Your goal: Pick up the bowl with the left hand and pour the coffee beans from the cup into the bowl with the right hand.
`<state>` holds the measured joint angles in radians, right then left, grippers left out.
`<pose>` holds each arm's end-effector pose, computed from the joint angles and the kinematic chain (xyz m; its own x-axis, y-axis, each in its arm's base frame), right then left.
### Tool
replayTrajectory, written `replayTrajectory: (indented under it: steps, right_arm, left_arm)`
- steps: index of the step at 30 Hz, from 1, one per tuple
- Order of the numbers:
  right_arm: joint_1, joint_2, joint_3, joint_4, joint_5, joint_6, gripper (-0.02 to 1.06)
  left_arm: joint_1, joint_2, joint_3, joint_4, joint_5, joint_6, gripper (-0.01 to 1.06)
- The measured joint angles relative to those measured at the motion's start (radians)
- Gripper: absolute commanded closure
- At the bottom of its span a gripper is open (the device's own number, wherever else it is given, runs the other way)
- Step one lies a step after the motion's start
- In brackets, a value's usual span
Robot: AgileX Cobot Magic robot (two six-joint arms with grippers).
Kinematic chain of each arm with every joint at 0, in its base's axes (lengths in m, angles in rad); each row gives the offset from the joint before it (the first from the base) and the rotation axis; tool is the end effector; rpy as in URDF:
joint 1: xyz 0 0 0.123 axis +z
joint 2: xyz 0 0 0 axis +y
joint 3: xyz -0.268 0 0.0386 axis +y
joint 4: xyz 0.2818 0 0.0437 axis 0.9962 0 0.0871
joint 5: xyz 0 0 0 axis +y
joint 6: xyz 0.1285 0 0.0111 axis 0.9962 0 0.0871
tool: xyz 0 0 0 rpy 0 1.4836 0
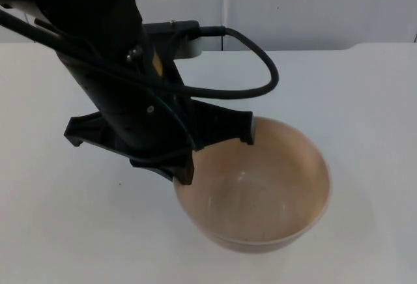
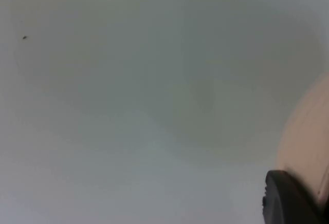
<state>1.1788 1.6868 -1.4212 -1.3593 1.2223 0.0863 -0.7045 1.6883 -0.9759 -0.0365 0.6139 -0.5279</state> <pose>0.2591 0.3165 0.3201 -0.0719 -0.9973 0.0129 -0.2550 0.0059 -0.9669 0.2676 -0.2310 0.1115 -0.9566 0.1187 -0.2660 0.1726 0.9666 -0.1894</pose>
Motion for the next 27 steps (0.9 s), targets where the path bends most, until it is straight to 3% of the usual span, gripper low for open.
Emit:
replayTrajectory:
  steps: [21, 27]
  right_arm:
    - [0.025, 0.013, 0.005, -0.053, 0.0, 0.0, 1.05]
    - [0.025, 0.003, 0.144, -0.137, 0.0, 0.066, 1.05]
  left_arm:
    - [0.0, 0.0, 0.0, 0.0, -0.004, 0.0, 1.05]
    - [0.0, 0.0, 0.0, 0.0, -0.004, 0.0, 1.05]
